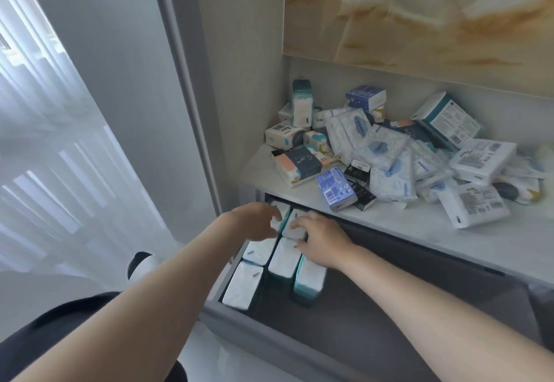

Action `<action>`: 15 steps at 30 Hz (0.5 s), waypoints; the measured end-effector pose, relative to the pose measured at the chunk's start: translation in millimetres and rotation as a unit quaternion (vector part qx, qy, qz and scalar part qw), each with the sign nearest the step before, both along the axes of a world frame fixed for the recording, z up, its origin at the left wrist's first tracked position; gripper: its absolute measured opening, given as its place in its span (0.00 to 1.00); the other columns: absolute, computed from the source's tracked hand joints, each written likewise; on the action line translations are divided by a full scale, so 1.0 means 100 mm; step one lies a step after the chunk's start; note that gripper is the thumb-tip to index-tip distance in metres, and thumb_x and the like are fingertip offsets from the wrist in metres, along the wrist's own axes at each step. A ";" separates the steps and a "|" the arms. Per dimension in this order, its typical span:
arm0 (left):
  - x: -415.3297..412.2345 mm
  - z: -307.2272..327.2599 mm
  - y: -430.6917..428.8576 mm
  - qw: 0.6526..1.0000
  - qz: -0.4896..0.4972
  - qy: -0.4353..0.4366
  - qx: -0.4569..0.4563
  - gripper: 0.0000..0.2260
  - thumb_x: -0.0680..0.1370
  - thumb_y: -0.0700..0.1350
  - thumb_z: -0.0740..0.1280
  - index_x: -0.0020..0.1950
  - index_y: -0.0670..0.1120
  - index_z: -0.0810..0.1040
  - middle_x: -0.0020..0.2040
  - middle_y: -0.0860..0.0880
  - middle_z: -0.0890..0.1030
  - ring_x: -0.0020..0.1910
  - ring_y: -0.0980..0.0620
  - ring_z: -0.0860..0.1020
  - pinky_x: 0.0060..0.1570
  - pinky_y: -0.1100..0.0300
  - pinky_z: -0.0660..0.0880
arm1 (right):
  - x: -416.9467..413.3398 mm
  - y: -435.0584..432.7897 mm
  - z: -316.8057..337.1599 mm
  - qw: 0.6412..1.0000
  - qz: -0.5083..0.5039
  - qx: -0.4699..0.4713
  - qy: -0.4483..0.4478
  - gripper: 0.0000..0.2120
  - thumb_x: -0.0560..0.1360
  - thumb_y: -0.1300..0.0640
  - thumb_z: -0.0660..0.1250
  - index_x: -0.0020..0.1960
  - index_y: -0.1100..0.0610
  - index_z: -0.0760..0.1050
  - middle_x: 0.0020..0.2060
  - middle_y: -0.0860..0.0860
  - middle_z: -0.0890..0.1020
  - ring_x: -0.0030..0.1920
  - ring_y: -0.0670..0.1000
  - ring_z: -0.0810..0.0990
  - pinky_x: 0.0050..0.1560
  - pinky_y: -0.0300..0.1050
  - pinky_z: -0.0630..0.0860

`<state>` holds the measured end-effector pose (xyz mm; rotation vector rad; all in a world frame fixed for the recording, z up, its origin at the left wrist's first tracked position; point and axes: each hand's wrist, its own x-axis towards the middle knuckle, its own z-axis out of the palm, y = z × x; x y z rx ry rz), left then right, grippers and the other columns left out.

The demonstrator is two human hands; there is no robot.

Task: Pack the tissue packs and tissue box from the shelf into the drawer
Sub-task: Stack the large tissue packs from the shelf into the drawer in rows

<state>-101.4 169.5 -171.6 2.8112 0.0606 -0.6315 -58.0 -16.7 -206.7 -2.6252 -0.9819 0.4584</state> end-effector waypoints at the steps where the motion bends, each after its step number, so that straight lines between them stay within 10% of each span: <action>1: 0.13 0.09 0.00 1.000 0.007 -0.017 -0.014 0.20 0.80 0.49 0.66 0.72 0.51 0.69 0.70 0.49 0.73 0.66 0.48 0.72 0.65 0.55 0.69 | 0.11 0.00 0.10 0.999 -0.008 0.037 -0.010 0.16 0.78 0.53 0.64 0.65 0.47 0.75 0.64 0.47 0.73 0.62 0.51 0.75 0.62 0.49 0.72; 6: 0.81 0.42 0.05 0.979 0.079 -0.149 -0.115 0.16 0.78 0.46 0.67 0.66 0.48 0.76 0.60 0.48 0.79 0.57 0.48 0.78 0.57 0.60 0.72 | 0.76 0.15 0.59 0.981 -0.046 0.158 -0.100 0.12 0.75 0.61 0.65 0.56 0.50 0.79 0.50 0.46 0.75 0.50 0.50 0.78 0.49 0.48 0.75; 15: 1.95 0.35 0.26 0.859 0.272 -0.315 -0.297 0.13 0.79 0.45 0.62 0.63 0.45 0.76 0.56 0.44 0.80 0.53 0.42 0.80 0.49 0.55 0.75 | 1.93 0.63 0.86 0.980 -0.125 0.126 -0.092 0.34 0.76 0.53 0.69 0.77 0.46 0.57 0.69 0.58 0.67 0.66 0.60 0.72 0.65 0.53 0.72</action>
